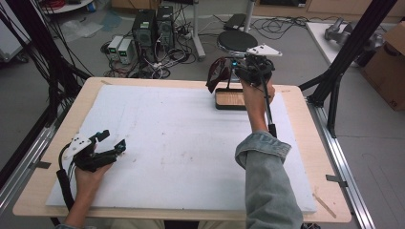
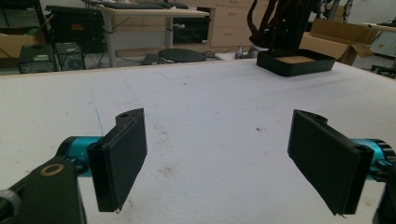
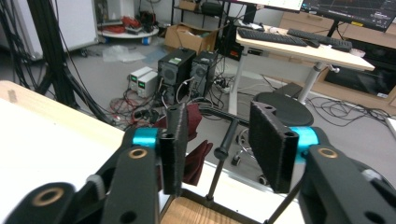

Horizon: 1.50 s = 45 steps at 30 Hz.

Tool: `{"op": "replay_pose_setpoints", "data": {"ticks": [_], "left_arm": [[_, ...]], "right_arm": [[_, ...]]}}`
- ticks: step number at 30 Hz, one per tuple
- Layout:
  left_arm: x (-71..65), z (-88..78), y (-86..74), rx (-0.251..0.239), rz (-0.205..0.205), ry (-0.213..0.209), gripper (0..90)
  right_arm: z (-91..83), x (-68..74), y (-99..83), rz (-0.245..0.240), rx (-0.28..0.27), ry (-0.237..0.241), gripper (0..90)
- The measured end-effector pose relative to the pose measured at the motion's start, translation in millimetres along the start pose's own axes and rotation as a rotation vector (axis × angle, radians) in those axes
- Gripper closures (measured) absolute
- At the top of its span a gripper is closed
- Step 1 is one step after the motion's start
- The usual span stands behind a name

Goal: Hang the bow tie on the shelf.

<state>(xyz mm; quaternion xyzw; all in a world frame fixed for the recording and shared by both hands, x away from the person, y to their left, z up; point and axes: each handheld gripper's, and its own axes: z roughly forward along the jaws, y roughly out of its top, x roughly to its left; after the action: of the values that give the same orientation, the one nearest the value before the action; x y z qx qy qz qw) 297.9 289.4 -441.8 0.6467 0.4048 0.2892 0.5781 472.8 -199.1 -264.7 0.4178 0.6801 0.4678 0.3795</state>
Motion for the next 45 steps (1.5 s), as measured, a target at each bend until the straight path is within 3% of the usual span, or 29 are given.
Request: {"op": "replay_pose_setpoints", "data": {"ticks": [3, 8, 12, 20, 23, 35, 45], "left_arm": [[-0.7, 2.7, 0.3, 0.002, 0.002, -0.005, 20.0], [-1.1, 4.6, 0.4, 0.004, 0.005, -0.006, 20.0], [-1.1, 4.2, 0.5, 0.003, 0.004, -0.003, 20.0], [-2.0, 2.7, 0.4, 0.01, 0.006, 0.0, 19.9], [-2.4, 2.5, 0.2, 0.01, 0.005, 0.001, 19.9], [-3.0, 2.5, 0.0, 0.016, 0.01, 0.009, 19.9], [-3.1, 2.0, -0.2, 0.017, 0.012, 0.012, 19.8]], "right_arm": [[-7.9, -3.1, -1.1, 0.018, 0.0, 0.016, 49.4], [-37.4, -11.5, -5.6, 0.042, -0.058, 0.052, 41.3], [-51.3, -14.9, -7.9, 0.066, -0.086, 0.069, 38.3], [-94.3, -17.9, -20.1, 0.108, -0.163, 0.083, 26.5], [-102.7, -16.9, -23.8, 0.115, -0.166, 0.085, 23.5], [-150.6, -6.9, -63.3, 0.135, -0.225, 0.089, 15.6], [-178.6, 0.0, -106.1, 0.17, -0.224, 0.095, 12.4]]}}
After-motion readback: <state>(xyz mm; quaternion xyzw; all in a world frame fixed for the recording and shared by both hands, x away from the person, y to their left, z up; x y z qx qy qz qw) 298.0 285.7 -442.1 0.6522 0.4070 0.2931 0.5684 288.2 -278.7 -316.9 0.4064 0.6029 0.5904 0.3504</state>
